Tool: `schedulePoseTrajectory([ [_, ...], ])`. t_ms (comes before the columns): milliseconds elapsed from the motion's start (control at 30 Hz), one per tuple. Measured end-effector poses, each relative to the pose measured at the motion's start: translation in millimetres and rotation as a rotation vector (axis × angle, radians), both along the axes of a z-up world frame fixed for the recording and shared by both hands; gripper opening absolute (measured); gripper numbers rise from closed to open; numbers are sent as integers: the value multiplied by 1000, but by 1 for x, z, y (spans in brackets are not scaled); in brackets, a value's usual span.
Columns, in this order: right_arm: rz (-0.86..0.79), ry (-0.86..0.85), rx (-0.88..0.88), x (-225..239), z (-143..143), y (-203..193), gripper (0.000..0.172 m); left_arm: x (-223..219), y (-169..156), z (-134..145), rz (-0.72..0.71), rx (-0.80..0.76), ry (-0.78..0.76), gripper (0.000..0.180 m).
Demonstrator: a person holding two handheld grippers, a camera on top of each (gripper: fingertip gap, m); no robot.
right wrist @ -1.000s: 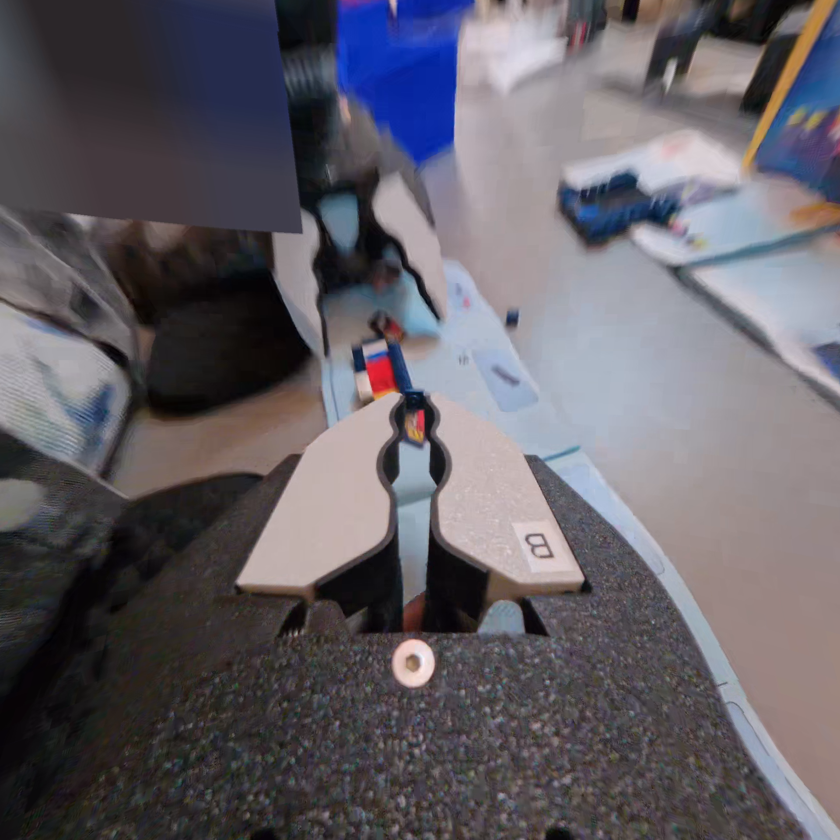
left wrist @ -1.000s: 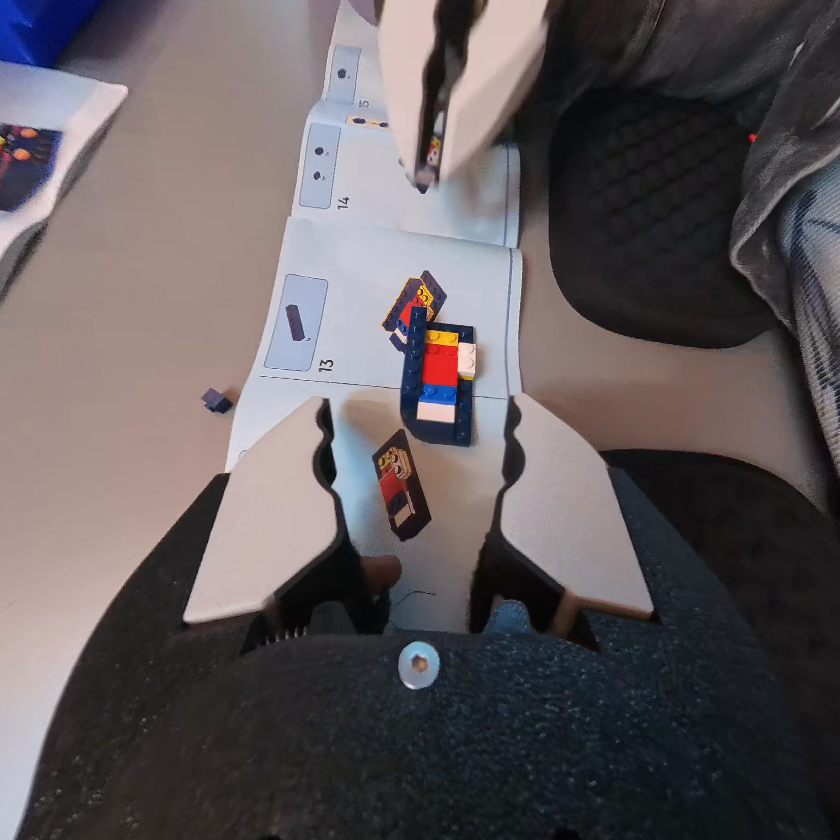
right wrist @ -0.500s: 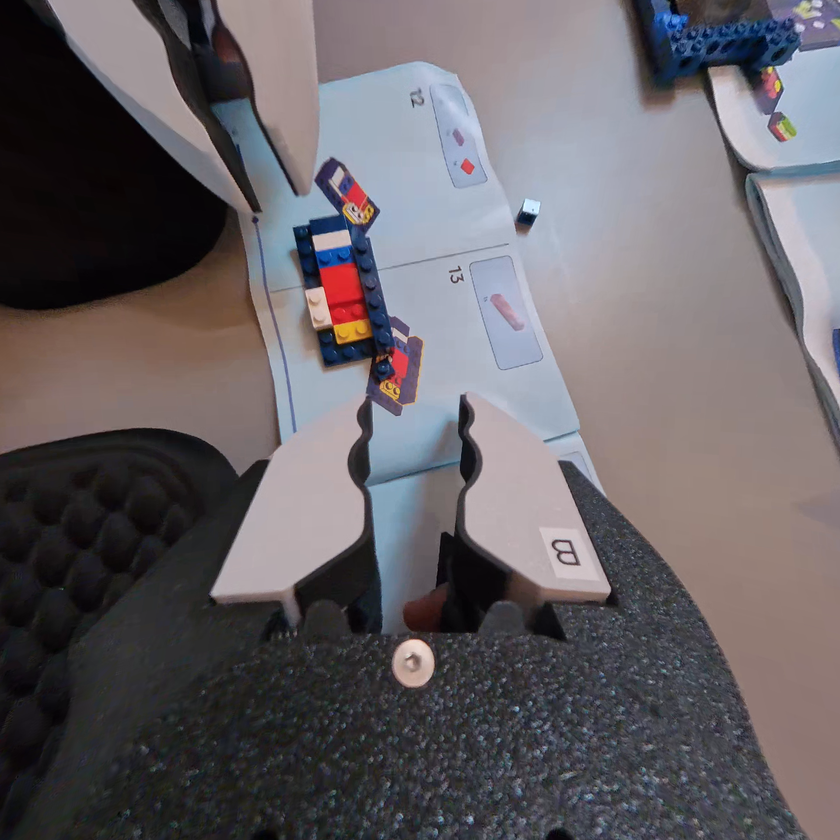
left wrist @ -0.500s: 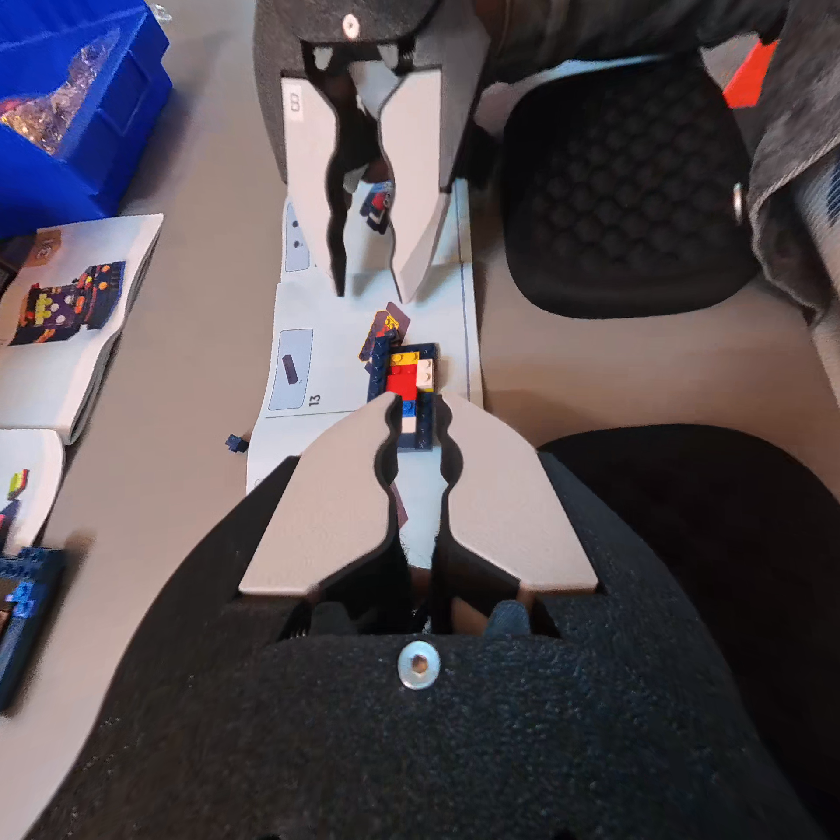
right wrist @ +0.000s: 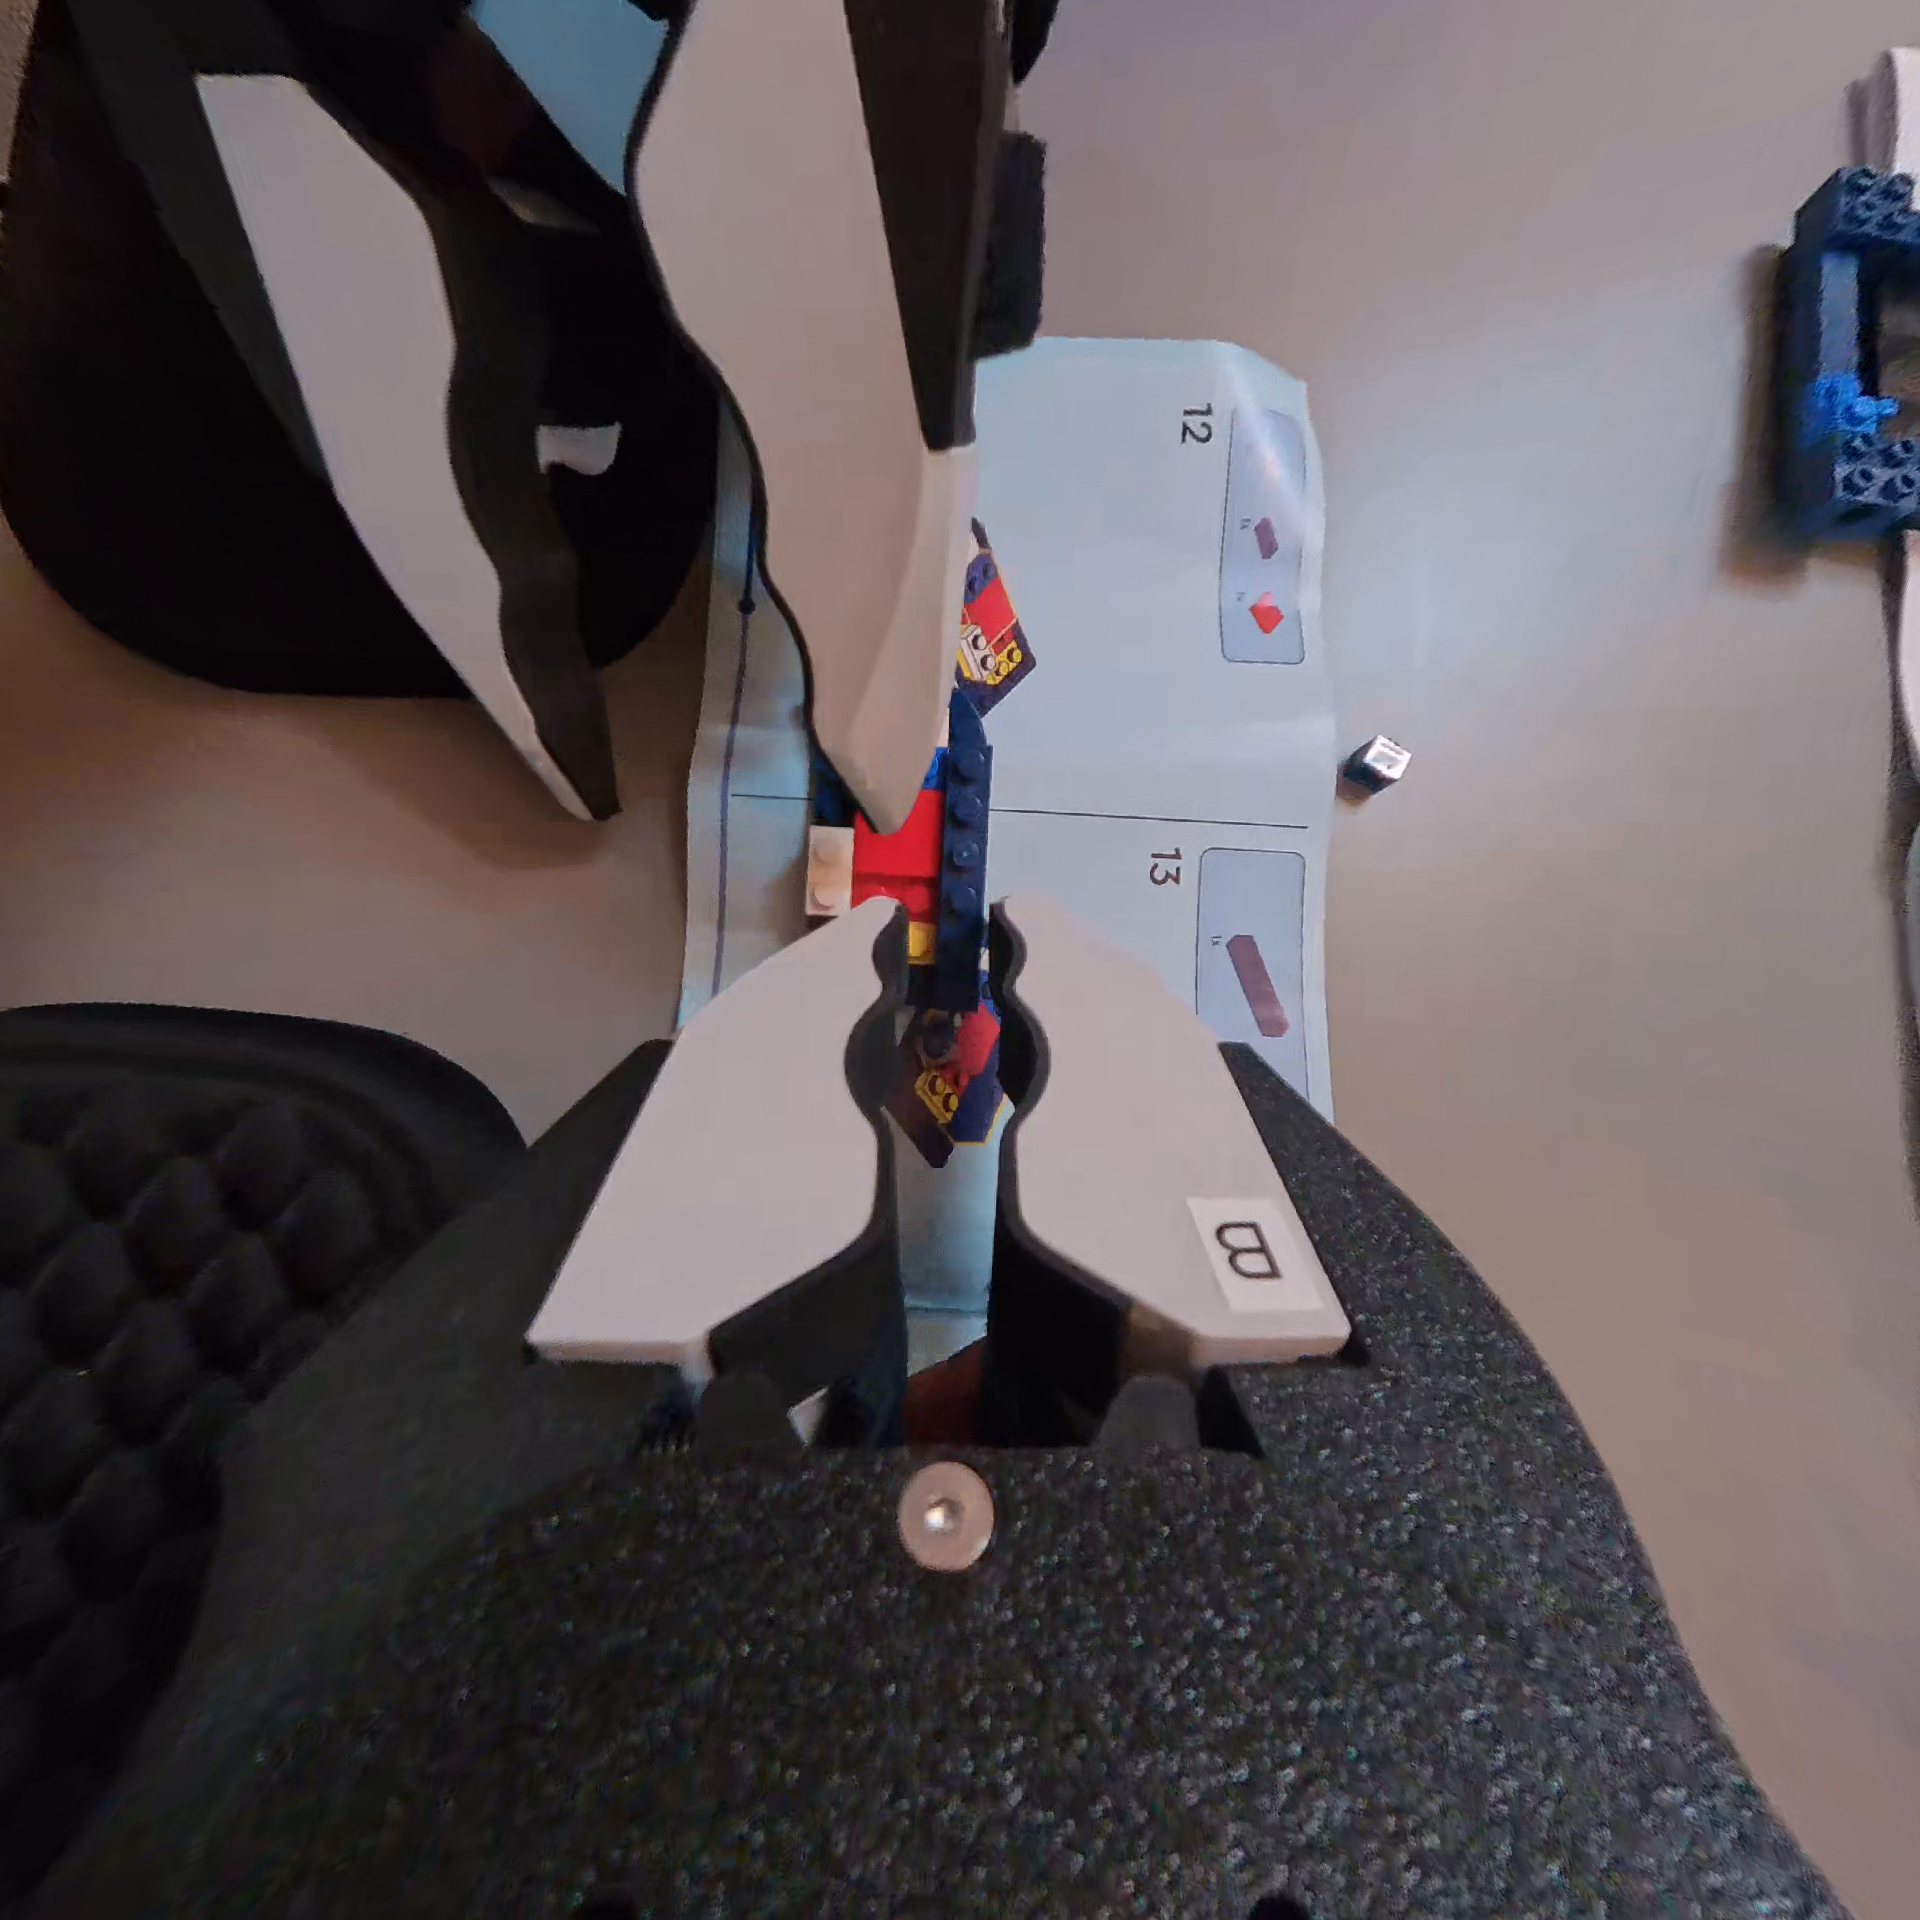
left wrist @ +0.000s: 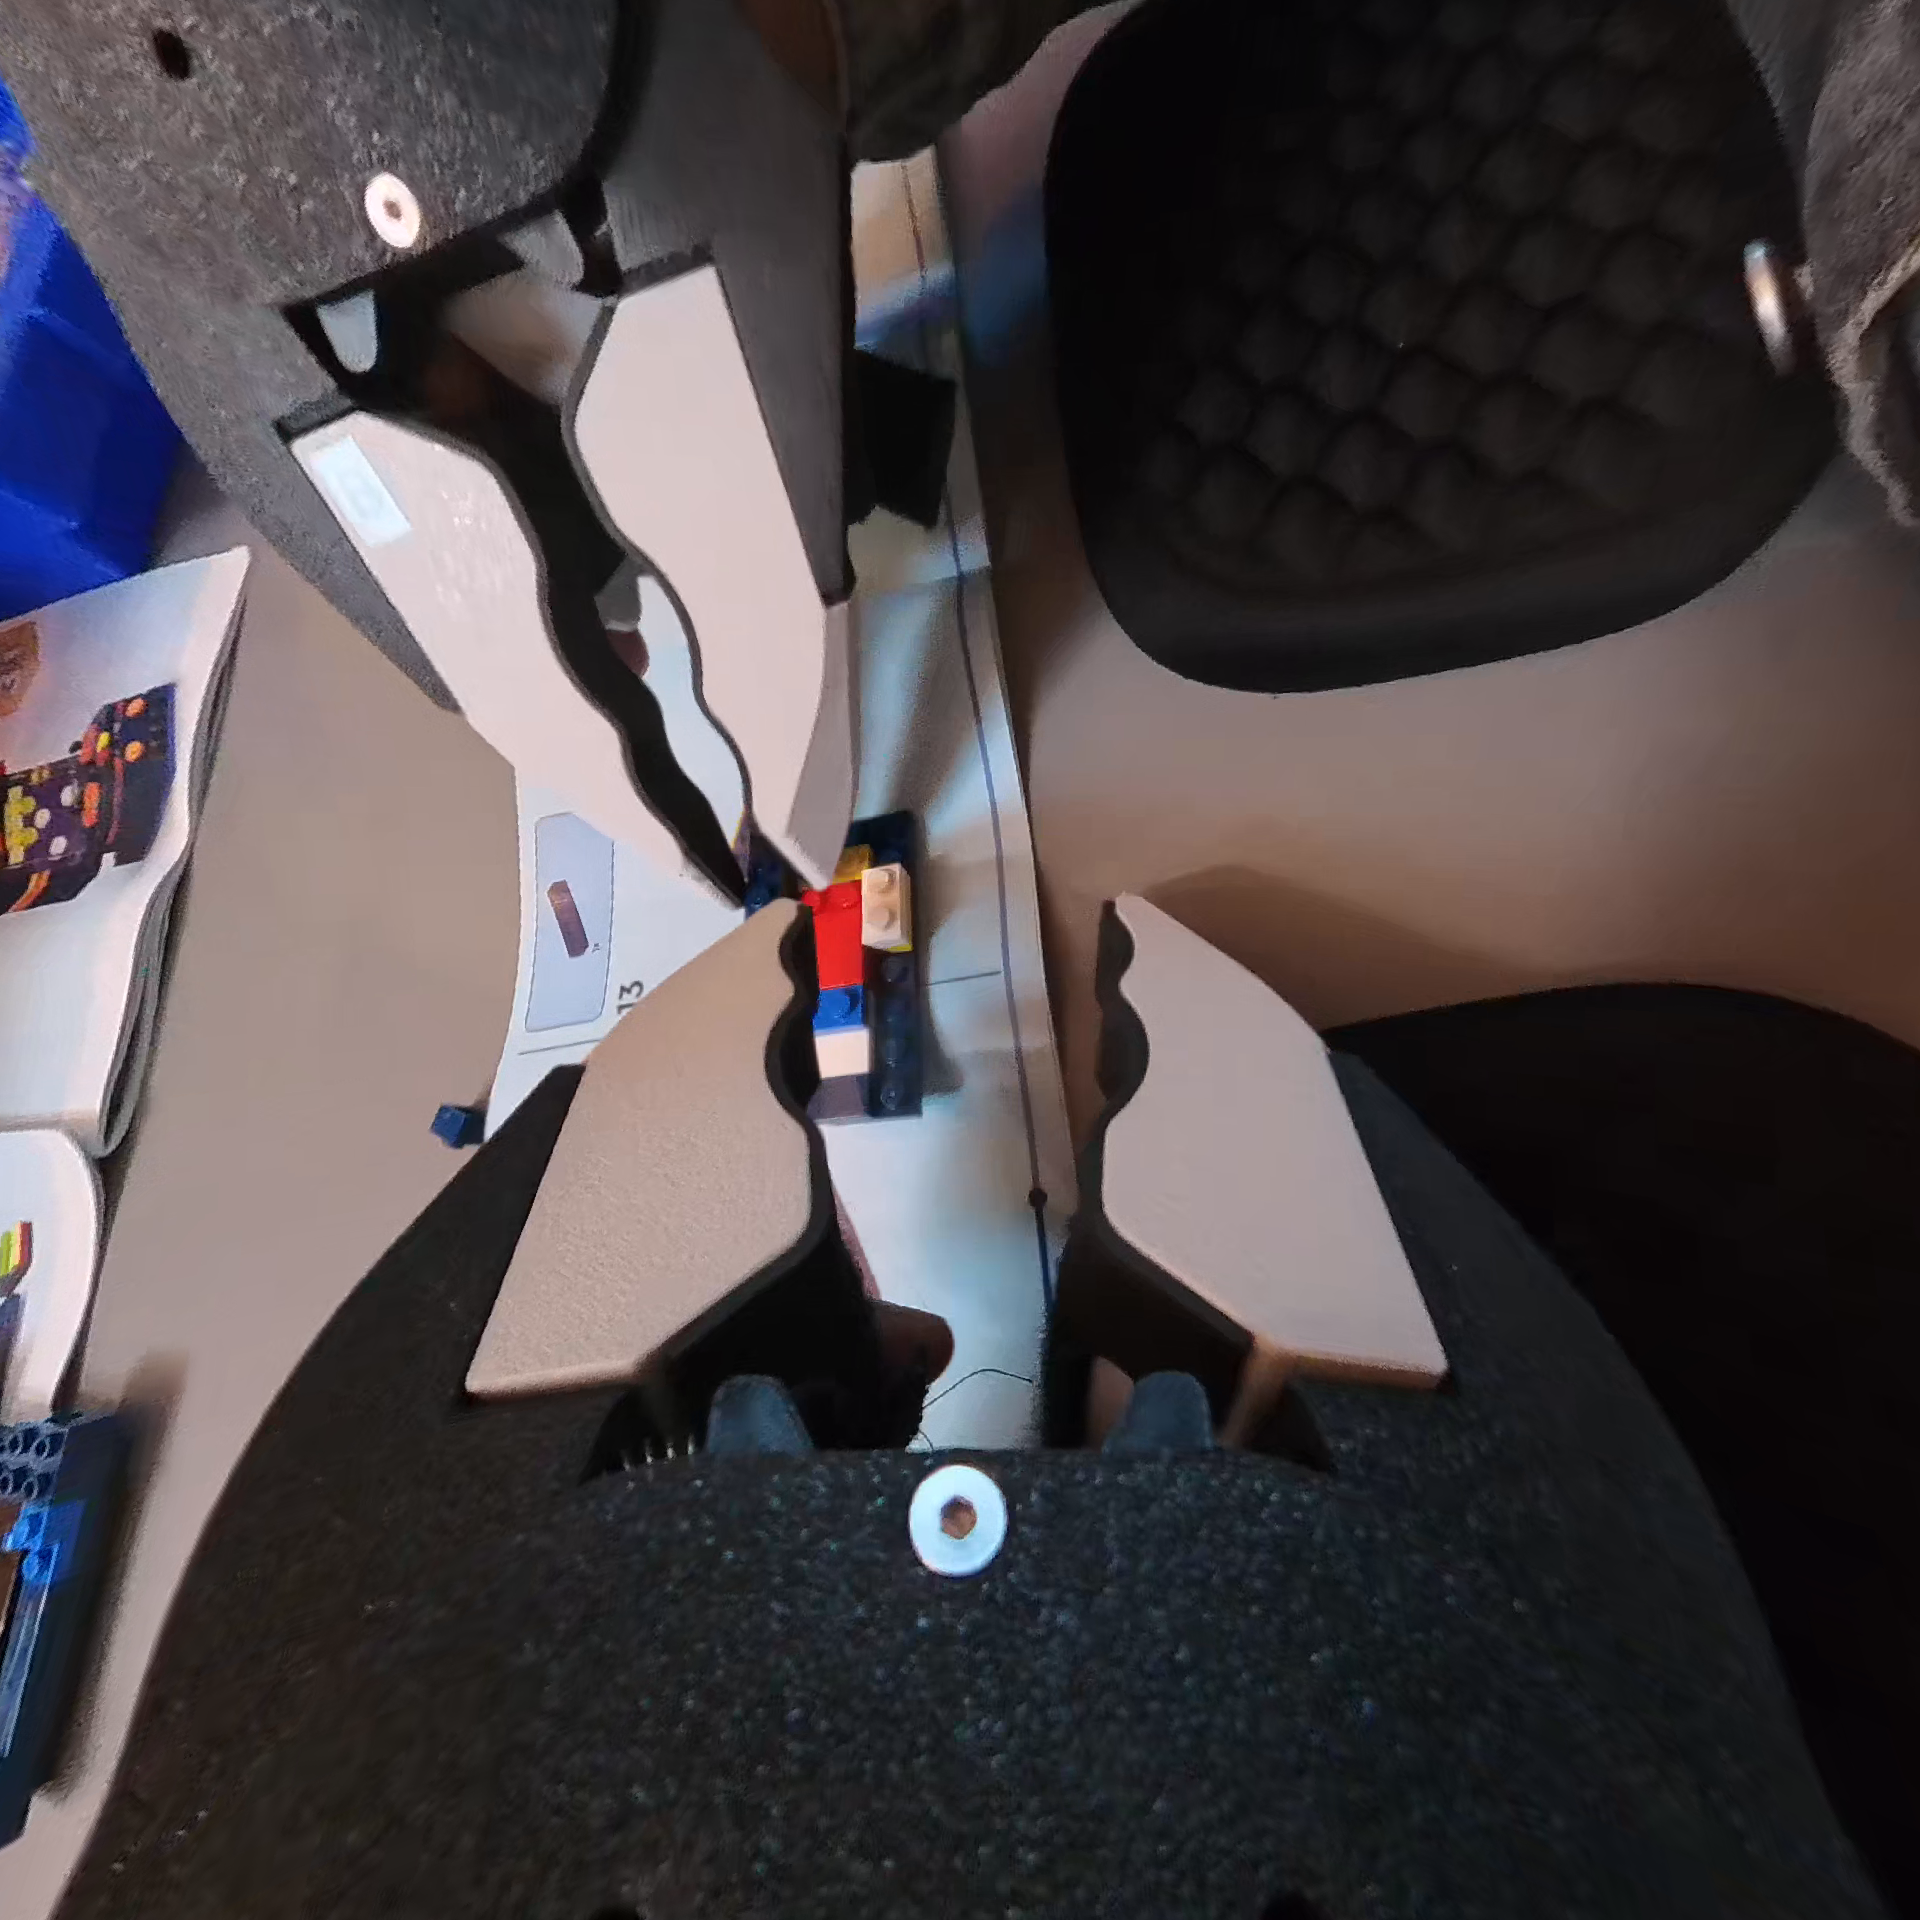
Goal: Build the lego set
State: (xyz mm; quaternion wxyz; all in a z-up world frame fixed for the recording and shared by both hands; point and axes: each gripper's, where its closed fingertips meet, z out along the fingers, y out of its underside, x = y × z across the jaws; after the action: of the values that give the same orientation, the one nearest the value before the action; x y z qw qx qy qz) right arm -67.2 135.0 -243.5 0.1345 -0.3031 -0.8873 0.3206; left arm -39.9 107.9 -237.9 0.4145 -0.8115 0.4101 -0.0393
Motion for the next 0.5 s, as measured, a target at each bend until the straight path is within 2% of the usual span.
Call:
schedulePoseTrajectory([
  [200,2,-13,-6,-1,-3,-1,8,-4,-2,-11,69,-121,10,46],
  [367,-6,32,11,-2,-3,-1,8,-4,-3,-12,74,-138,18,45],
  [500,6,136,50,-2,-3,0,8,-5,-2,-12,95,-132,-1,44],
])
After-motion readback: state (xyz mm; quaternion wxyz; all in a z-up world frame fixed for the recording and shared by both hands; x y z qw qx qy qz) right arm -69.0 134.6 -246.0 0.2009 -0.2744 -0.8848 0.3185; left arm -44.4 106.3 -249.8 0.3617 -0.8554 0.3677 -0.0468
